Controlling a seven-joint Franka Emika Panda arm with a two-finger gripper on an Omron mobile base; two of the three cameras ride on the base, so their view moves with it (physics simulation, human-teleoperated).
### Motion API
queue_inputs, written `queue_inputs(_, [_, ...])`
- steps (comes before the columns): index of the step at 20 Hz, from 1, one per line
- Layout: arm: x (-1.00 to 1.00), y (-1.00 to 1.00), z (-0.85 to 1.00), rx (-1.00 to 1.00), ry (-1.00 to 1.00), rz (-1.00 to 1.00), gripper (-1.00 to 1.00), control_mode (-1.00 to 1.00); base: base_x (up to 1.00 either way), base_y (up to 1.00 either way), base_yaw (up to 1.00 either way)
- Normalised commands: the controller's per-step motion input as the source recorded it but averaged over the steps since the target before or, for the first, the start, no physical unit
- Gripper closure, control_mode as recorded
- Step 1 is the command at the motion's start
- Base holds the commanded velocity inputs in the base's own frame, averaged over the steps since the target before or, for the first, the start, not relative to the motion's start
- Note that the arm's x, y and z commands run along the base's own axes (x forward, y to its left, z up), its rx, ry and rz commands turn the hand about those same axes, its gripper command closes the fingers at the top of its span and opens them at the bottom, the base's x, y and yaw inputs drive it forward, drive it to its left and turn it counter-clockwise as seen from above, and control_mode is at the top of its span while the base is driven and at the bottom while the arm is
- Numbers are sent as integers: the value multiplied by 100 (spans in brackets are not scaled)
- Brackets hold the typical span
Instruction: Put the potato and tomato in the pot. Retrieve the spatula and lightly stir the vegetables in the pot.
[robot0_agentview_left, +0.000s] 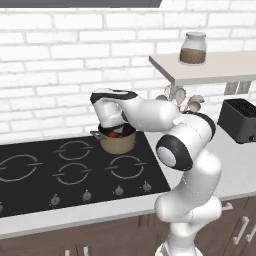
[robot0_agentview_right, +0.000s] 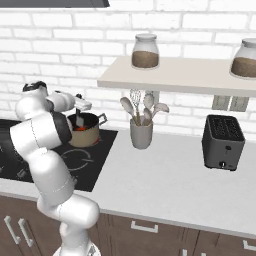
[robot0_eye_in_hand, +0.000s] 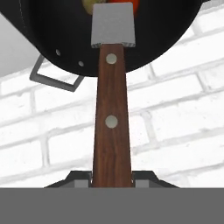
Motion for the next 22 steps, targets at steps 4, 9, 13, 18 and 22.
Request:
queue_inputs(4, [42,20,-38,0,0,-9,100,-100,0,0,0])
queue_inputs(9, [27,21,-44,0,0,-8,100,-100,0,0,0])
queue_inputs(13, [7,39,-62,-1,0,-6,100,-100,0,0,0])
queue_inputs(18, [23,32,-61,-5,-3,-5,100,-100,0,0,0])
queue_inputs(22, [18,13,-49,-11,-20,-4,100,-100,0,0,0])
